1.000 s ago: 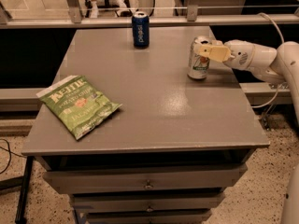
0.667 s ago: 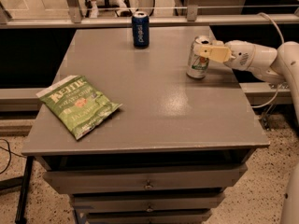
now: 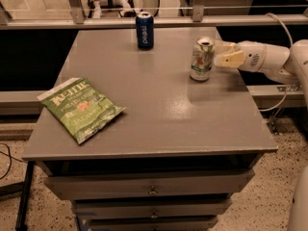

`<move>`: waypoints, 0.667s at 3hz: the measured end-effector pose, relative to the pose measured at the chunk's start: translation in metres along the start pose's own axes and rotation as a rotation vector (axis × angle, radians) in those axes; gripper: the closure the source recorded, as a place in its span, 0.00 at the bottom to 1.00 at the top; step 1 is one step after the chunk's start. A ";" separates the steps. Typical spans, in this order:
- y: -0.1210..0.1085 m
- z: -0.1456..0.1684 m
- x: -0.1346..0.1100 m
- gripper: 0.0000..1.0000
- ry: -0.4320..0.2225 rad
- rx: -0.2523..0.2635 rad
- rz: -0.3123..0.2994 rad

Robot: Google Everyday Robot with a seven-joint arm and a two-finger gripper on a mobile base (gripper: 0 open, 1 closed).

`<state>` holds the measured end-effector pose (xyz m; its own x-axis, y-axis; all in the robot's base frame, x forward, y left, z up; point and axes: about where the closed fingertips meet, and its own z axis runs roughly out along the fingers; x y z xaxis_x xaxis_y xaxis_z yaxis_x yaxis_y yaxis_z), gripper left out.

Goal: Place 7up can upright

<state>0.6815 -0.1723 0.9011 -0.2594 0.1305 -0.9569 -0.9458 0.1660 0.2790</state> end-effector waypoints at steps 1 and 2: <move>0.003 -0.018 -0.001 0.00 0.068 0.036 -0.025; 0.013 -0.069 -0.009 0.00 0.164 0.116 -0.107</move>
Offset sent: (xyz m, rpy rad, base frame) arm -0.0468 -0.1490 0.0167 -0.3785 -0.1344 -0.1566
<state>0.6576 -0.2384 0.9075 -0.1962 -0.0530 -0.9791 -0.9434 0.2824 0.1737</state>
